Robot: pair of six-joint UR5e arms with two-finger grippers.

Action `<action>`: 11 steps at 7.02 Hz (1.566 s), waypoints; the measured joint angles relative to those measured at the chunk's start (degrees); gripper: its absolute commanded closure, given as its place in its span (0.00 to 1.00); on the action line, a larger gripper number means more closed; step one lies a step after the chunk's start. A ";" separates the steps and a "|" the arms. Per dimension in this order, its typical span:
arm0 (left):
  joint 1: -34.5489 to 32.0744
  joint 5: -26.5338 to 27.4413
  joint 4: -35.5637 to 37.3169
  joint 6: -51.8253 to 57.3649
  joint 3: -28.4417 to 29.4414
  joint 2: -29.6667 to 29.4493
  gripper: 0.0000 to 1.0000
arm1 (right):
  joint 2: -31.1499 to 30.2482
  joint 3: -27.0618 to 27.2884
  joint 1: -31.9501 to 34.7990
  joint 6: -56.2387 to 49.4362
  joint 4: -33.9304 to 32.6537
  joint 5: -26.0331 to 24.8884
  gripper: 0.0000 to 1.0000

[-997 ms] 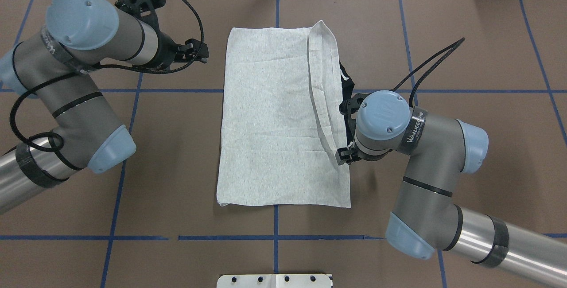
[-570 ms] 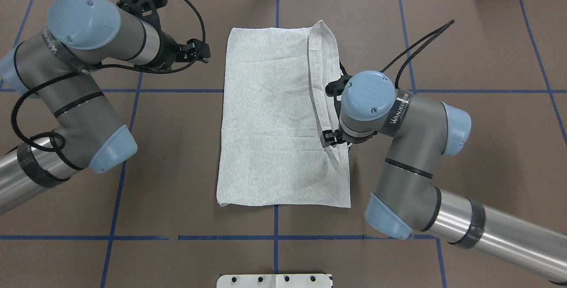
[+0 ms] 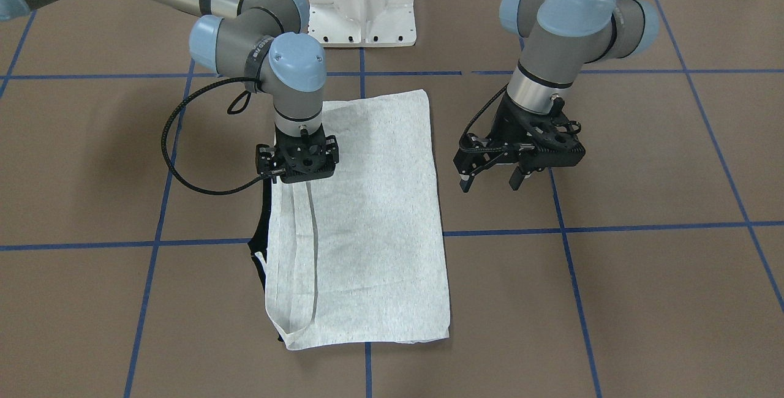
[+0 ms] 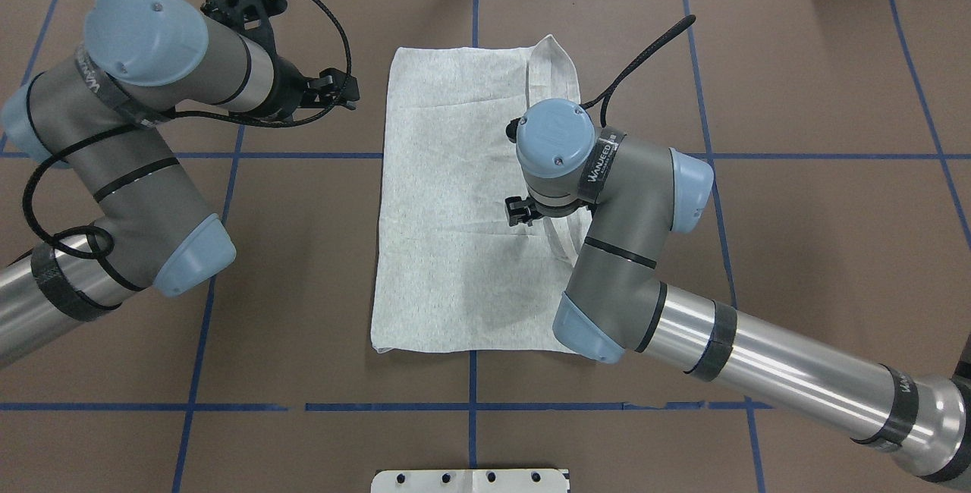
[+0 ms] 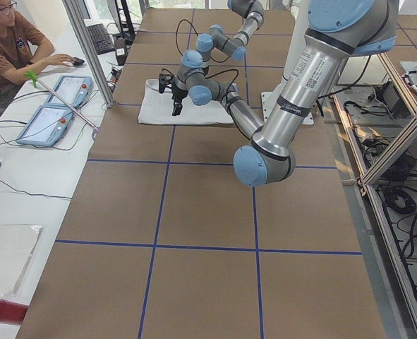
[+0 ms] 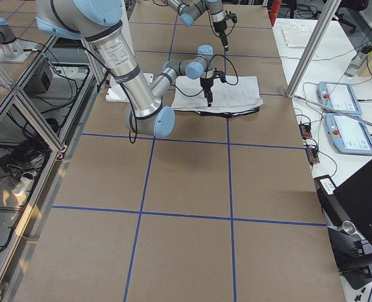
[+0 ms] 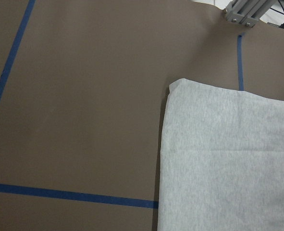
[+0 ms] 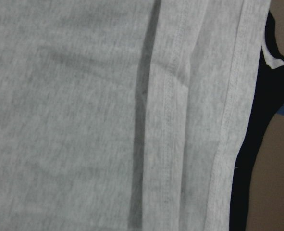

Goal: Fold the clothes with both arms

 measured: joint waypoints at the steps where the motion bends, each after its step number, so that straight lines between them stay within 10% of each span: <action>1: 0.03 0.00 -0.06 0.01 0.05 0.02 0.00 | 0.23 -1.51 0.08 -0.15 1.31 -0.03 0.00; 11: 0.24 0.00 -0.03 -0.84 -0.34 -0.52 0.00 | -4.39 -1.12 7.66 -9.05 0.79 4.07 0.00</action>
